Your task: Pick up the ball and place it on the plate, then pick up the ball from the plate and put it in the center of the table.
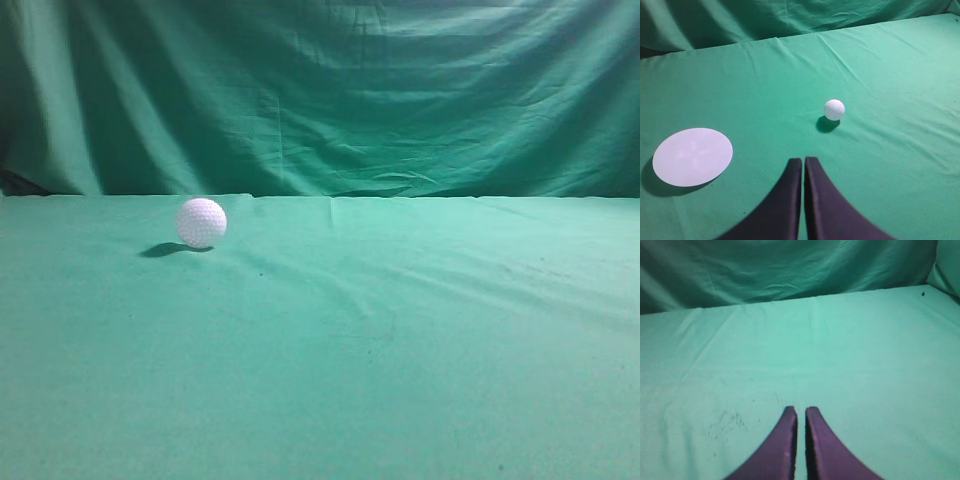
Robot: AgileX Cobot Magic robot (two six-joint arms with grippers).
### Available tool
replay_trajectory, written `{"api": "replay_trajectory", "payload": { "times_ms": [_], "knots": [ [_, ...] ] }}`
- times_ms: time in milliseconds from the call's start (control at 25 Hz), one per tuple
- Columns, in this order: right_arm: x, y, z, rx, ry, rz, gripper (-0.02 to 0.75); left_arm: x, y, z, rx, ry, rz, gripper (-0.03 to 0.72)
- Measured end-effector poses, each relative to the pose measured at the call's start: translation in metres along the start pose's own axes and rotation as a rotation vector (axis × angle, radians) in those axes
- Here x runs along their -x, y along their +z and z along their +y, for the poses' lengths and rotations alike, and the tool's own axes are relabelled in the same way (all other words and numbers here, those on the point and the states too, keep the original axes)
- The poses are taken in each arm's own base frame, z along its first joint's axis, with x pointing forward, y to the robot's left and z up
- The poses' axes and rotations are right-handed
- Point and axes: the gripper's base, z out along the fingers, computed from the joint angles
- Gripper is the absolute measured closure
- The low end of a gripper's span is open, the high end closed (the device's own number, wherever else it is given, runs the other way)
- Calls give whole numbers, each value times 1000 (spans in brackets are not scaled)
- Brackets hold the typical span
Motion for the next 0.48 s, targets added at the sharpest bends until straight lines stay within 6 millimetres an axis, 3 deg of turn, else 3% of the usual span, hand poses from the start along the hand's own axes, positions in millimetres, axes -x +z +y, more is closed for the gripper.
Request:
{"api": "replay_trajectory", "payload": {
  "times_ms": [480],
  "knots": [
    [-6, 0, 0, -4, -21, 59, 689, 0, 0, 0, 0, 0, 0, 688]
  ]
}}
